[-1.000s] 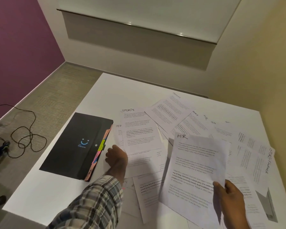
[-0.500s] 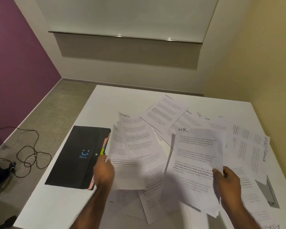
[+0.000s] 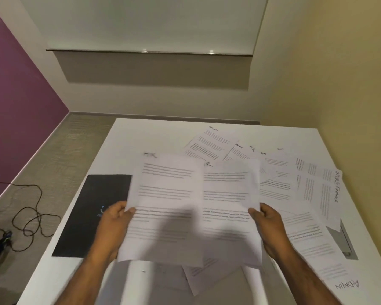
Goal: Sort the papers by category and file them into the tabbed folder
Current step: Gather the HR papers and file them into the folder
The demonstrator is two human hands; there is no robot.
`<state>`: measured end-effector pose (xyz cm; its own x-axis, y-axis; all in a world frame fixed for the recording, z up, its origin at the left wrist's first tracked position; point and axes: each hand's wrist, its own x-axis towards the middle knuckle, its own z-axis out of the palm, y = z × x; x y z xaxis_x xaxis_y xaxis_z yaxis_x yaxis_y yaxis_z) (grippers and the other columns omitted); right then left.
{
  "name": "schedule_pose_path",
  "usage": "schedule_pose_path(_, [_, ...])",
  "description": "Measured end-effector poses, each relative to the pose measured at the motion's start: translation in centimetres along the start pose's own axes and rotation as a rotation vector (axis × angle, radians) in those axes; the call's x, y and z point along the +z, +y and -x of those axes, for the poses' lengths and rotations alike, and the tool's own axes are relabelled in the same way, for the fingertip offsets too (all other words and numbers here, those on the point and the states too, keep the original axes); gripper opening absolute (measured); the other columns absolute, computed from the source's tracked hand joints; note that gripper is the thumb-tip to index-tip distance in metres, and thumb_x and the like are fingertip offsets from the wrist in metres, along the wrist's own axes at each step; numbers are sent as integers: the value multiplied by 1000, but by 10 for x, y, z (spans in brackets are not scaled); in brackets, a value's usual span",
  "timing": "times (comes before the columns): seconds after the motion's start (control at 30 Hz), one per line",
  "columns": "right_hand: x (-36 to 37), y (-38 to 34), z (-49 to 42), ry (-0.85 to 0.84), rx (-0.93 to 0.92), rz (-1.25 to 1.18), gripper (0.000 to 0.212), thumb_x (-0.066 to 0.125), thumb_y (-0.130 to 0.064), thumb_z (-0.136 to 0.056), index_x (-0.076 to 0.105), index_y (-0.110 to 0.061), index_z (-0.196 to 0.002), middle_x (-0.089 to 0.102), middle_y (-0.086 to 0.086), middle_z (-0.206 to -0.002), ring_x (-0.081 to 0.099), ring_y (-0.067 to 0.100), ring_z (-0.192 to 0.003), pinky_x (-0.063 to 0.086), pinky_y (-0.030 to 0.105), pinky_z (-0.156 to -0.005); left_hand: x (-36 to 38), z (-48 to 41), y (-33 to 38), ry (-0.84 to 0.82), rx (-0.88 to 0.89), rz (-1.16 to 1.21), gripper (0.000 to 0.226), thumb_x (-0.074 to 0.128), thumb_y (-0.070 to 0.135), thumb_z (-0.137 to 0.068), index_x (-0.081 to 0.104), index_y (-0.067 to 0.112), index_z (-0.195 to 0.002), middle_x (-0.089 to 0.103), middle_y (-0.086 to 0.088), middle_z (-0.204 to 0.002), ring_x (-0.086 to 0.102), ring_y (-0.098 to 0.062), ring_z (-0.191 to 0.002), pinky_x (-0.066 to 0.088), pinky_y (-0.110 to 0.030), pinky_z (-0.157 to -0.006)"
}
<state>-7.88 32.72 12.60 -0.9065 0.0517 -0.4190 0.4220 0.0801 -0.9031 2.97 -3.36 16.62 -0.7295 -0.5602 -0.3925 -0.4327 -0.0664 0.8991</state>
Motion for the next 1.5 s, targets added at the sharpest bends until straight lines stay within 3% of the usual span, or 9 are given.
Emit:
schedule_pose_path(0.17, [17, -16, 6, -140, 78, -218, 19, 62, -5, -98, 69, -3, -116, 76, 16, -112, 71, 38, -106, 54, 51, -99, 66, 6, -9, -121, 69, -124, 13, 63, 21, -96, 74, 15, -95, 80, -1, -92, 75, -28, -91, 57, -52, -87])
schedule_pose_path(0.27, [18, -22, 9, -204, 102, -249, 23, 65, -9, -97, 68, -3, -120, 74, 20, -116, 69, 44, -110, 51, 59, -102, 81, 11, -4, -297, 51, -80, 18, 62, 31, -100, 73, 25, -113, 78, 6, -110, 75, -24, -98, 61, -51, -87])
schedule_pose_path(0.43, [15, -28, 8, -184, 117, -220, 37, 53, -39, -104, 70, -13, -123, 74, 14, -122, 72, 29, -108, 52, 46, -101, 91, 11, 9, -545, 50, 33, 31, 63, 23, -98, 66, 28, -129, 73, 6, -125, 72, -20, -109, 57, -44, -93])
schedule_pose_path(0.53, [12, -29, 3, -194, 148, -315, 48, 49, -52, -101, 67, -18, -130, 74, 9, -123, 70, 29, -115, 50, 49, -106, 101, 12, 14, -521, 106, 13, 36, 64, 33, -86, 68, 32, -121, 75, 8, -120, 72, -19, -106, 59, -42, -87])
schedule_pose_path(0.7, [15, -38, 5, -222, -94, -91, 28, 61, -4, -98, 69, -15, -123, 76, 6, -117, 73, 24, -108, 59, 34, -89, 112, 7, 12, -467, 142, 36, 39, 69, 36, -82, 69, 24, -119, 77, 3, -113, 73, -22, -103, 61, -42, -88])
schedule_pose_path(1.03, [20, 7, -8, -151, -74, 188, 26, 66, -10, -94, 69, -26, -114, 77, -5, -105, 74, 13, -95, 60, 28, -81, 126, -2, -34, -369, 162, -80, 33, 81, 32, -80, 64, 31, -108, 73, 17, -101, 70, -3, -99, 60, -25, -83])
schedule_pose_path(1.2, [23, 38, -18, -91, -103, 377, 28, 58, -17, -92, 71, -21, -117, 75, -5, -106, 71, 13, -96, 61, 39, -84, 138, -11, -75, -393, 108, -228, 54, 70, 72, -66, 66, 32, -102, 77, 0, -102, 74, -21, -96, 63, -45, -82])
schedule_pose_path(1.37, [28, 33, -39, -19, -78, 384, 18, 52, -13, -94, 69, -16, -90, 72, 1, -92, 67, 19, -85, 55, 38, -76, 149, -24, -59, -322, 134, -319, 16, 78, 40, -86, 66, 30, -82, 75, 1, -83, 74, -20, -82, 63, -48, -76])
schedule_pose_path(1.5, [23, 25, -66, -1, -79, 239, 15, 53, -10, -89, 63, -9, -78, 67, 3, -75, 58, 13, -64, 47, 31, -61, 142, -37, -38, -245, 154, -347, 19, 73, 36, -91, 68, 29, -74, 72, 9, -78, 71, -22, -81, 55, -34, -68])
